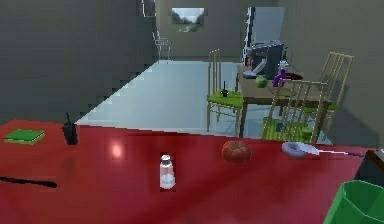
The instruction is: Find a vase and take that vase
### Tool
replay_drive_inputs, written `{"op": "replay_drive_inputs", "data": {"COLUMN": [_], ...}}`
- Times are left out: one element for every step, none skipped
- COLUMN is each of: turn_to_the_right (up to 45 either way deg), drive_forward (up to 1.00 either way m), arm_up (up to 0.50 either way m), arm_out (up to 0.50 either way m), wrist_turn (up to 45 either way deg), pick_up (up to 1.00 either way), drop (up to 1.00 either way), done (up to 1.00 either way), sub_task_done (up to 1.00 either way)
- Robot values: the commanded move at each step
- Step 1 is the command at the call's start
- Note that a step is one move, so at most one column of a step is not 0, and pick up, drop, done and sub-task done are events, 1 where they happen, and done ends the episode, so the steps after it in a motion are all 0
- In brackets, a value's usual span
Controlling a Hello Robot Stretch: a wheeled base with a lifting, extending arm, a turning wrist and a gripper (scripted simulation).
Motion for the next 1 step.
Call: {"op": "replay_drive_inputs", "data": {"turn_to_the_right": [0.0], "drive_forward": [0.00], "arm_up": [0.00], "arm_out": [0.50], "wrist_turn": [0.0], "pick_up": [0.00], "drop": [0.00], "done": [0.00], "sub_task_done": [0.00]}}
